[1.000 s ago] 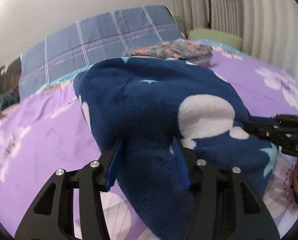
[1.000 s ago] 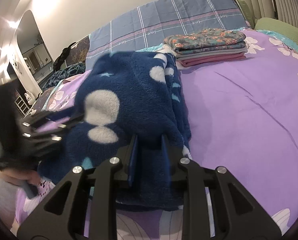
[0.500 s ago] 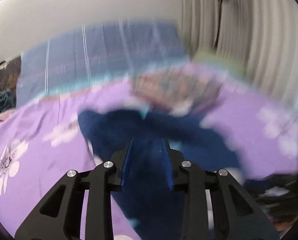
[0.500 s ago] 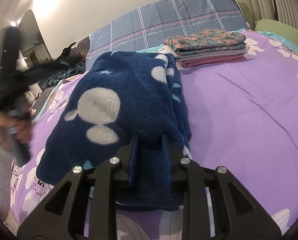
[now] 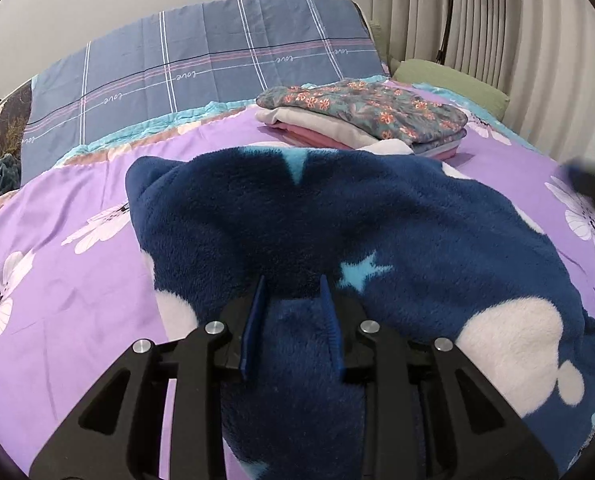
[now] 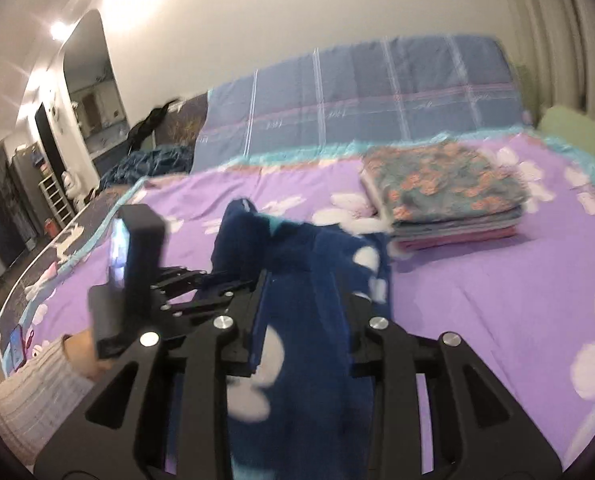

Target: Fold small clothes

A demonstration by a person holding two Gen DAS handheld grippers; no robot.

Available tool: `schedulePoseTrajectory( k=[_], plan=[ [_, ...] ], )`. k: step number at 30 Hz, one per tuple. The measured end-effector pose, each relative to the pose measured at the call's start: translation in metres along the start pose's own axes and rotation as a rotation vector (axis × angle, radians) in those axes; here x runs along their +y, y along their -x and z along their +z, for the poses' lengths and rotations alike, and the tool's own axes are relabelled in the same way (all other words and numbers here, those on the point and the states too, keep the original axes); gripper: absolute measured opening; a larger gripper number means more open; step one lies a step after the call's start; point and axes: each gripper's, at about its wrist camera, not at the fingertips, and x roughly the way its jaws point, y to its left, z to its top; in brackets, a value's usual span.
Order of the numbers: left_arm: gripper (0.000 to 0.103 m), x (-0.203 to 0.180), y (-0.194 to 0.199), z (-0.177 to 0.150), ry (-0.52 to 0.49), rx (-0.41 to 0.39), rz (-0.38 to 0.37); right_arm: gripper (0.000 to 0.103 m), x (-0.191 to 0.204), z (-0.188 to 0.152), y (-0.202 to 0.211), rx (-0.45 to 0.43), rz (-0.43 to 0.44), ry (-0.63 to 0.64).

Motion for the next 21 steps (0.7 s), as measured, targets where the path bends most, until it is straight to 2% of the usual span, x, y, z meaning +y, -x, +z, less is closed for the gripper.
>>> schedulePoseTrajectory(
  k=[1, 2, 5, 7, 10, 11, 13, 14, 15, 16, 18, 21],
  plan=[
    [0.029, 0.001, 0.001, 0.000, 0.002, -0.002, -0.009, 0.028, -0.010, -0.007, -0.025, 0.082, -0.033, -0.027],
    [0.030, 0.002, 0.004, -0.002, 0.004, -0.005, -0.020, 0.028, -0.020, -0.019, -0.048, 0.108, -0.046, -0.041],
    [0.032, 0.012, 0.008, 0.009, 0.021, -0.008, -0.092, 0.028, -0.025, -0.022, -0.046, 0.086, -0.023, -0.060],
    [0.031, 0.021, 0.016, 0.020, 0.052, -0.042, -0.105, 0.028, -0.016, -0.020, -0.046, 0.091, -0.064, -0.007],
    [0.029, 0.047, 0.019, 0.047, 0.124, -0.109, -0.026, 0.029, -0.012, -0.024, -0.045, 0.071, -0.085, 0.007],
    [0.029, 0.056, 0.013, 0.053, 0.149, -0.106, -0.012, 0.029, -0.012, -0.025, -0.045, 0.068, -0.084, 0.004],
    [0.031, 0.066, -0.016, 0.056, 0.121, -0.033, 0.059, 0.029, -0.014, -0.025, -0.046, 0.065, -0.080, 0.003],
    [0.036, 0.065, -0.038, 0.051, 0.072, 0.018, 0.093, 0.029, -0.015, -0.024, -0.047, 0.064, -0.074, -0.002],
    [0.036, 0.061, -0.057, 0.040, 0.012, 0.030, 0.112, 0.029, -0.016, -0.024, -0.047, 0.063, -0.076, -0.009],
    [0.036, 0.058, -0.059, 0.035, 0.015, -0.008, 0.124, 0.029, -0.017, -0.024, -0.047, 0.063, -0.078, -0.014],
    [0.036, 0.063, -0.056, 0.036, 0.112, -0.016, 0.110, 0.029, -0.016, -0.026, -0.045, 0.058, -0.082, -0.004],
    [0.036, 0.063, -0.049, 0.036, 0.089, -0.019, 0.097, 0.030, -0.015, -0.024, -0.048, 0.059, -0.080, 0.000]
  ],
)
